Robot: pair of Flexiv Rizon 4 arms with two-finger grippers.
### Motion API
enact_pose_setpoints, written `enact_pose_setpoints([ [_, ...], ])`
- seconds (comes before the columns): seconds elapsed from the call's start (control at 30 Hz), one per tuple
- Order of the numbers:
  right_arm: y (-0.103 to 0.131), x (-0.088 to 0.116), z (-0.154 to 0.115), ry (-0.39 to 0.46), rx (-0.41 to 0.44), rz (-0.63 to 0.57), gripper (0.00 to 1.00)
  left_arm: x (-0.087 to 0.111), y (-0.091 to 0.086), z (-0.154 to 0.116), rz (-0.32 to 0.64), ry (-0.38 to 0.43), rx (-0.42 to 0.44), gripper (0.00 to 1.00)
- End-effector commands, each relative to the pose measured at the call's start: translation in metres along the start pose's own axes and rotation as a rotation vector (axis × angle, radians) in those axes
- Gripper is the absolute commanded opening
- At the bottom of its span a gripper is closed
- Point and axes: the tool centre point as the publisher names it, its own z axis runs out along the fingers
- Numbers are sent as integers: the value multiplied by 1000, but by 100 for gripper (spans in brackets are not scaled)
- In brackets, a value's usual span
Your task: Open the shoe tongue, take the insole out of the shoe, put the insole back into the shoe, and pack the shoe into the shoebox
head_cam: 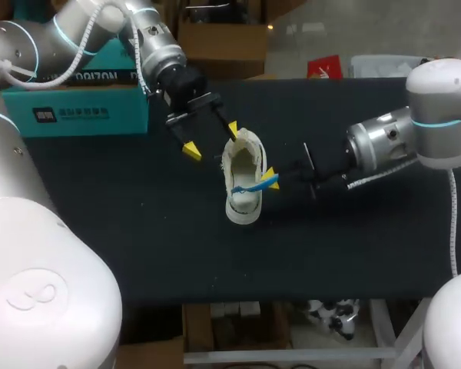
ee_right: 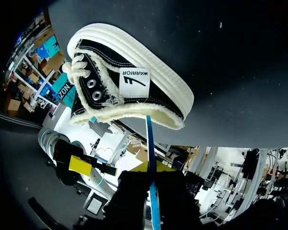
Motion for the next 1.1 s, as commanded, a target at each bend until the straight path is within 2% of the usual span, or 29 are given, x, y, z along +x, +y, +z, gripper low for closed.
enact_pose_setpoints([
  [0.03, 0, 0, -1, 6, 8, 3, 0, -1, 5, -9, -3, 23, 14, 100],
  [0.83, -12, -13, 3, 21, -7, 24, 0, 15, 7, -1, 13, -47, -9, 100],
  [1.1, -13, -7, 6, 54, -3, 10, 0, 27, 6, 14, 66, -135, -6, 100],
])
